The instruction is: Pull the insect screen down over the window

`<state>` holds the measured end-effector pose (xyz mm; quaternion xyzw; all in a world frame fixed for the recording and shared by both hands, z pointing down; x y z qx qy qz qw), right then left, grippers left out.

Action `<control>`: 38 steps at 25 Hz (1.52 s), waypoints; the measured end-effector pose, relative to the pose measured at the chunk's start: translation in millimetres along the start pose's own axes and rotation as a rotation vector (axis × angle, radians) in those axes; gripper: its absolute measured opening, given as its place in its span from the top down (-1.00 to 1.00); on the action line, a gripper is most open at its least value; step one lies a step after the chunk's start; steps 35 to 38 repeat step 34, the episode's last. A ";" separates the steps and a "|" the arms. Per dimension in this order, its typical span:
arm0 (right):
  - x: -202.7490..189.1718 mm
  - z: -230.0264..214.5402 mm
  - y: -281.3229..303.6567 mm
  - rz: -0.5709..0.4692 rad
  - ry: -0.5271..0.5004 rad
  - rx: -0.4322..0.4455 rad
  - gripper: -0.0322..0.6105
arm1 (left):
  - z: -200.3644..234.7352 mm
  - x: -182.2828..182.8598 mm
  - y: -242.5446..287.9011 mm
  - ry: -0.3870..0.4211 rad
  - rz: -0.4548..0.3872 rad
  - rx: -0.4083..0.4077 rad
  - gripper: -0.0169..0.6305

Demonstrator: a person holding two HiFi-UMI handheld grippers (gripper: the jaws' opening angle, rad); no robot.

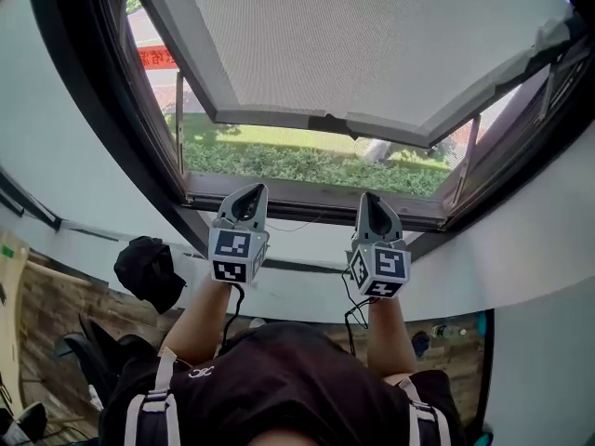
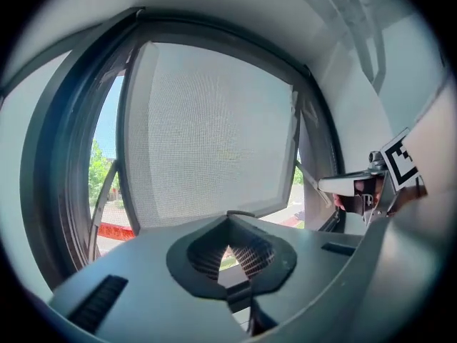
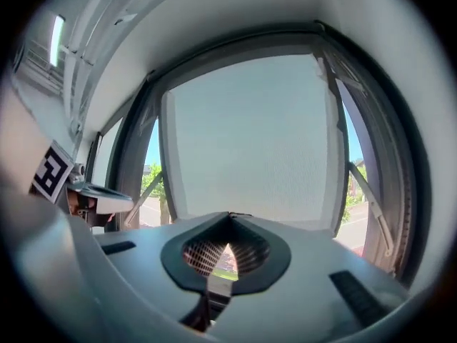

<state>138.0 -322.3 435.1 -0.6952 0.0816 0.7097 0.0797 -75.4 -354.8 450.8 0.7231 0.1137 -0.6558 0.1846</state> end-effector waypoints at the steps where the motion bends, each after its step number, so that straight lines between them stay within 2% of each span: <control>1: -0.6 0.0 0.9 -0.001 0.002 -0.006 0.89 | -1.9 -0.6 0.7 -0.004 0.002 -0.001 0.90; 7: -1.2 -2.6 2.1 0.013 0.004 -0.021 0.89 | -7.7 -6.6 3.4 0.044 0.014 0.006 0.90; 16: -1.5 -5.0 3.9 0.002 -0.004 -0.020 0.89 | -2.4 -9.2 3.0 0.022 0.033 0.025 0.90; 20: -9.1 -2.4 5.5 0.015 -0.031 -0.023 0.89 | -3.3 -7.5 2.3 0.032 0.032 0.025 0.90; 38: -7.7 4.4 12.3 0.013 -0.039 -0.007 0.89 | 1.0 -11.8 4.9 0.037 0.037 0.021 0.90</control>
Point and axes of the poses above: the fingertips, and each gripper's own axes: y forward along the fingers, z to its left, x out of its top, the point moved 1 cm from there along -y, backward along the fingers, and after that the axes turned 4 degrees about x, right-handed, at the moved point
